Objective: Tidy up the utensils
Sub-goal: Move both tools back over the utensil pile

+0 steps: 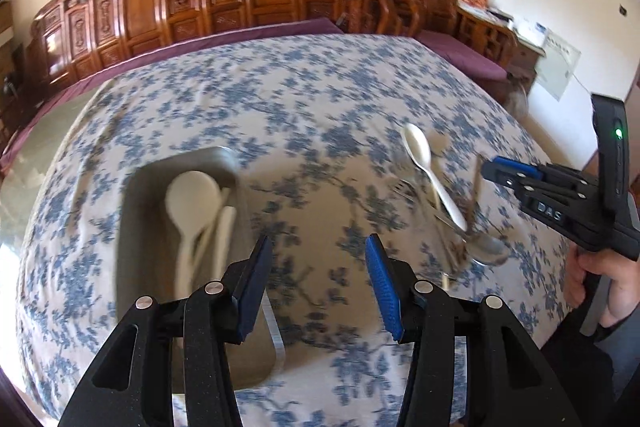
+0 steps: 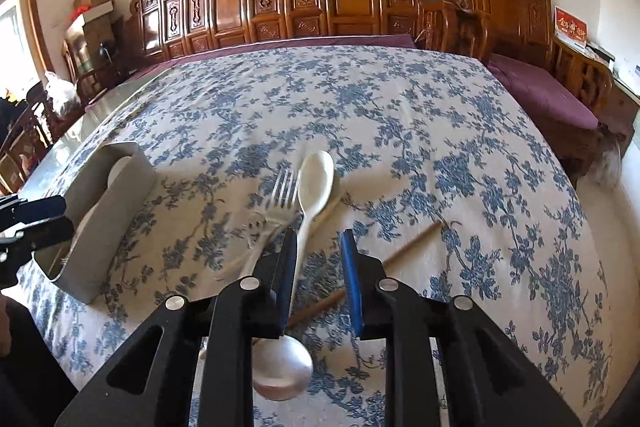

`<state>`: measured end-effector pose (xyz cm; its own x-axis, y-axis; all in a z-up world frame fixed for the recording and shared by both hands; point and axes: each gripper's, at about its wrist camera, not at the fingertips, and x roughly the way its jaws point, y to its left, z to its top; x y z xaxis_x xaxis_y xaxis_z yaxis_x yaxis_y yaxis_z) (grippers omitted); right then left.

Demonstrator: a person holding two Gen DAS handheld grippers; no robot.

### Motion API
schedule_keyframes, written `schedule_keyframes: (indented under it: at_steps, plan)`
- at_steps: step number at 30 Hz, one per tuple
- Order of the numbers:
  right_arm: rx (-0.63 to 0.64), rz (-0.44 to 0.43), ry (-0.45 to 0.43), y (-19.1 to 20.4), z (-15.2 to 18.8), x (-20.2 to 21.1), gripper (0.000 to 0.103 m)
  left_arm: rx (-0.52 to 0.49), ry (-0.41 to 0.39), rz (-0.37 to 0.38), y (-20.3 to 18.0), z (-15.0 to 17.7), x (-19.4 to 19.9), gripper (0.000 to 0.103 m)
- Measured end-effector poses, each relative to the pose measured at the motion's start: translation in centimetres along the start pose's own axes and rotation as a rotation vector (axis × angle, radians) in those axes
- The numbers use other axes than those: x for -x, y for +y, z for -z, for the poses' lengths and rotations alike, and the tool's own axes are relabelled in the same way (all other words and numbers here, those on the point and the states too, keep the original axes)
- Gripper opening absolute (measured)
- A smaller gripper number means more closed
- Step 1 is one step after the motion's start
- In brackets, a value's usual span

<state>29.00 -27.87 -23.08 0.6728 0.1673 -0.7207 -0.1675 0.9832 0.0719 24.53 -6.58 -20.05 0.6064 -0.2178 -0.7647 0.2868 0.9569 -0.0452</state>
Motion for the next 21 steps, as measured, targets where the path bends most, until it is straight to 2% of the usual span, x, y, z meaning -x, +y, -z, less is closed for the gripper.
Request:
schedule_keyframes:
  at_steps: [7, 13, 16, 21]
  plan:
    - [-0.025, 0.018, 0.023, -1.3, 0.5, -0.8, 0.025, -0.038, 0.048, 0.041, -3.6, -0.4, -3.0, 0.042]
    - [-0.053, 0.019, 0.016, -2.4, 0.4, -0.9, 0.025, -0.034, 0.097, 0.087, -5.1, -1.7, -6.1, 0.029]
    - [-0.063, 0.011, 0.017, -2.6, 0.3, -1.0, 0.025, -0.015, 0.115, 0.124, -5.8, -2.5, -7.1, 0.015]
    - [-0.098, 0.003, 0.021, -3.2, 0.0, -1.2, 0.025, -0.046, 0.122, 0.15, -8.0, -2.9, -7.9, 0.01]
